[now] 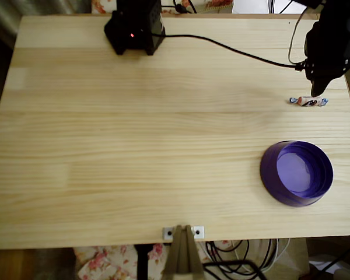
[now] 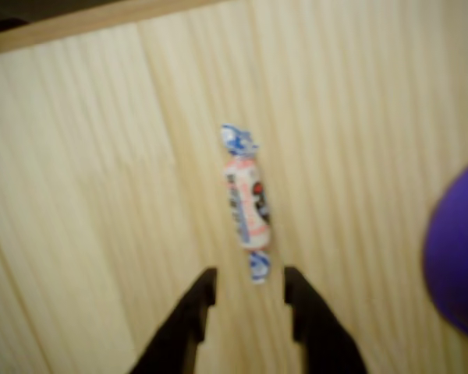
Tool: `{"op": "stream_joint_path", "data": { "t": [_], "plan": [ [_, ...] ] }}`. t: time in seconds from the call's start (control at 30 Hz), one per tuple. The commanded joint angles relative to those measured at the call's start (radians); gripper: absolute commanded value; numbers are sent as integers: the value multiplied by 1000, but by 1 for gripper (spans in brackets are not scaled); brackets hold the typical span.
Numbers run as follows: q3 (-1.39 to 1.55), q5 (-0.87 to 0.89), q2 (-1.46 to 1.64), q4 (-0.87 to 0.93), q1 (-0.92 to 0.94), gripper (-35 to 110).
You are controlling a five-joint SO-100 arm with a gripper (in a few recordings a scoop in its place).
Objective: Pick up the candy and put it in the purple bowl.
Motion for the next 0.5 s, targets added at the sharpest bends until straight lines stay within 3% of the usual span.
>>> {"op": "stream_joint_path", "data": {
  "t": [0.0,0.47],
  "plan": [
    [-124,2,51,-35,-35,14],
    [-201,-21,-40,-49,-6,14]
  ]
}}
